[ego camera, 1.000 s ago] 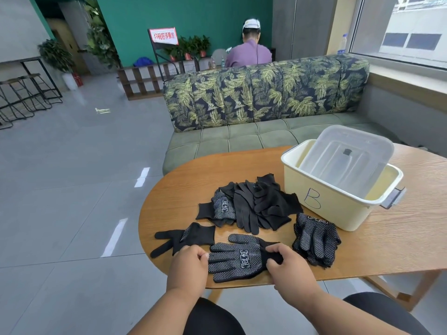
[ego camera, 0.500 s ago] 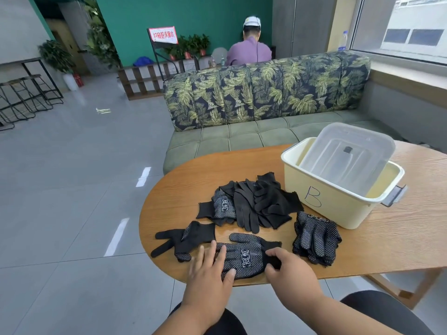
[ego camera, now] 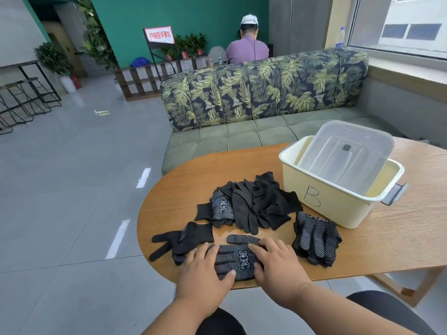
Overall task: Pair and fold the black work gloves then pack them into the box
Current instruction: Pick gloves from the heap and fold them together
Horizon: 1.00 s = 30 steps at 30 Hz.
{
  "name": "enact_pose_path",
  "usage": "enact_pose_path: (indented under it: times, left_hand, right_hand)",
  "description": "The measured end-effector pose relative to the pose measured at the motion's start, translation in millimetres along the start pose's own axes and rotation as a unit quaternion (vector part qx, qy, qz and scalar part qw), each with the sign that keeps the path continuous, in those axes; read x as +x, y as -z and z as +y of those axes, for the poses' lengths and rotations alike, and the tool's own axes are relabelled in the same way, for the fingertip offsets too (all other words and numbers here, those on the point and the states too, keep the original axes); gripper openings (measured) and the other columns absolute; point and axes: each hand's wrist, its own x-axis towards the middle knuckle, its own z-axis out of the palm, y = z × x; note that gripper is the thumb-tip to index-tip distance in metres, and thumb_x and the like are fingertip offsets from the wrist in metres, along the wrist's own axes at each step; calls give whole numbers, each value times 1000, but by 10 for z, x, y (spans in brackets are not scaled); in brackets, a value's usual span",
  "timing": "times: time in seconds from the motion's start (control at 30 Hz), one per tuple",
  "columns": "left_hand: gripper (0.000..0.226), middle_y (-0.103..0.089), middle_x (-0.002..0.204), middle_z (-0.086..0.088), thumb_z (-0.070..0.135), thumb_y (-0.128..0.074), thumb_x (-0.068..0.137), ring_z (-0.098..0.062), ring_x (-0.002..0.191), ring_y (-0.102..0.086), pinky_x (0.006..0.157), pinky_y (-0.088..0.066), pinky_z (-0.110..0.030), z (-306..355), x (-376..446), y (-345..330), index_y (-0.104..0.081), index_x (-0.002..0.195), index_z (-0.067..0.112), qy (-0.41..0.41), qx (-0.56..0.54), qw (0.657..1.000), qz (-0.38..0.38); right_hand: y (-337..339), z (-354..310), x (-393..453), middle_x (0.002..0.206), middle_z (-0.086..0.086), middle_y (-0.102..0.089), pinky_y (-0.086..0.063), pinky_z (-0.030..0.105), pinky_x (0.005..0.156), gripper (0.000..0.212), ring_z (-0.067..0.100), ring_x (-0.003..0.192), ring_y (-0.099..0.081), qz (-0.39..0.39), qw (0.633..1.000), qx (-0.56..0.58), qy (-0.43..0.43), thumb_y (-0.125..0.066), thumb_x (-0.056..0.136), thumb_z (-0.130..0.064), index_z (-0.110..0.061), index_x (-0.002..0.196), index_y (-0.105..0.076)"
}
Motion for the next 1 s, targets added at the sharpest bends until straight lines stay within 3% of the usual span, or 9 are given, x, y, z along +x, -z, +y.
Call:
enact_pose_path:
  times: [0.13,0.37,0.67,0.8,0.93,1.0]
  left_hand:
    - [79,-42,153,11,73,-43,88,-17,140,-37,114,-38,-36,24,137,158,-35,156,33,7,-9,1000,2]
    - [39,-60,127,2,49,-48,100,-20,120,-51,101,-49,-39,302,511,312,-68,126,27,-3,-45,999,16]
    - [39,-58,129,-2,47,-56,100,-26,122,-53,102,-49,-42,465,832,200,-64,129,22,-2,23,999,-32]
    - [31,-63,119,-3,43,-57,99,-27,111,-60,96,-53,-43,458,915,211,-71,117,22,-17,24,997,-67]
    - [17,-71,89,8,39,-58,100,-14,83,-65,71,-50,-31,396,902,226,-70,96,27,20,-138,988,-67]
    - [8,-73,91,10,33,-64,98,-10,86,-67,75,-53,-31,379,872,204,-70,96,29,54,-258,962,-66]
  right_hand:
    - [-104,48,-51,135,-9,-58,-53,47,96,54,22,115,-58,11,1000,8,-14,-47,88,-47,-35,140,-59]
    - [-136,61,-67,135,-6,-58,-55,46,93,54,22,110,-59,17,1000,-5,-9,-52,86,-47,-34,137,-62]
    - [-138,82,-78,135,-7,-60,-56,42,90,53,21,108,-59,25,1000,-6,-7,-54,84,-48,-35,135,-63]
    - [-145,84,-81,135,-7,-60,-55,43,94,54,21,110,-59,25,1000,7,-7,-53,85,-48,-35,137,-62]
    - [-114,82,-79,151,-6,-46,-43,44,110,60,23,129,-47,21,999,47,-16,-48,89,-50,-38,147,-50]
    - [-100,91,-69,157,-5,-39,-33,43,119,63,22,140,-37,8,997,68,-32,-43,90,-53,-37,150,-47]
